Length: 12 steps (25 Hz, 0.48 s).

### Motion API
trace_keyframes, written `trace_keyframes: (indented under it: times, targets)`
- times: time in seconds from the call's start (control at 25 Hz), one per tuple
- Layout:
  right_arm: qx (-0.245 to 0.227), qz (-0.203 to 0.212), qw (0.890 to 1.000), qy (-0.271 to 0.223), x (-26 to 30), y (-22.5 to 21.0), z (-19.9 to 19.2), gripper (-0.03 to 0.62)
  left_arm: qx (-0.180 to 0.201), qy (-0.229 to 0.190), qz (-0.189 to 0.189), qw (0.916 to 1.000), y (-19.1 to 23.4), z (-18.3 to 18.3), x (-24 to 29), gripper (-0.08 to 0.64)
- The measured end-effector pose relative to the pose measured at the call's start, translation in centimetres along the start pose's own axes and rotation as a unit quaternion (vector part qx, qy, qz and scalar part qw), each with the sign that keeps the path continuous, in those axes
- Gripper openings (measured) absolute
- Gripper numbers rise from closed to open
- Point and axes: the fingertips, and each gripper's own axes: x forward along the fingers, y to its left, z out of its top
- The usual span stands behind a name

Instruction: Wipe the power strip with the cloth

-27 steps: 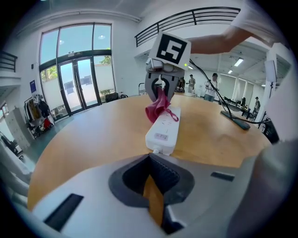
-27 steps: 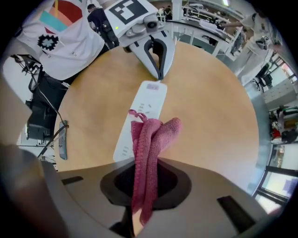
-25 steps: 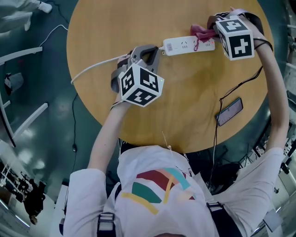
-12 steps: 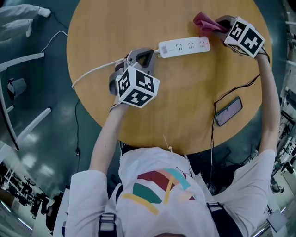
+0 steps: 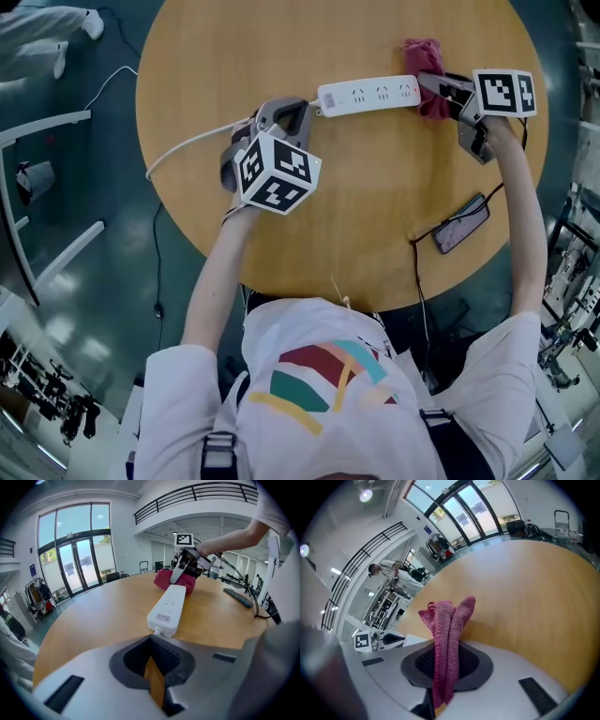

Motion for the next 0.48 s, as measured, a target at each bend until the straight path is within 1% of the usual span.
trace_keyframes:
  times: [0.08, 0.16, 0.24, 0.32, 0.48]
  targets:
    - [0.029, 0.003, 0.999, -0.012, -0.5, 0.1, -0.6, 0.039, 0.000, 0.001, -0.001, 1.0000, 0.4, 0.2, -0.1, 0.029]
    - [0.069, 0.002, 0.997, -0.027, -0.9, 0.1, -1.7, 0.038, 0.002, 0.002, -0.001, 1.0000, 0.9, 0.2, -0.2, 0.029]
    - [0.100, -0.011, 0.994, -0.045, -1.4, 0.0, -2.7, 0.038, 0.003, 0.003, 0.000, 1.0000, 1.2, 0.2, -0.2, 0.029]
    - [0.119, -0.031, 0.990, -0.064, -2.3, 0.2, -3.9, 0.039, 0.005, 0.002, 0.001, 1.0000, 1.3, 0.2, -0.2, 0.029]
    - [0.162, -0.004, 0.980, -0.114, -2.6, 2.7, -6.6, 0.038, 0.003, 0.001, 0.002, 1.0000, 1.1, -0.1, -0.4, 0.029]
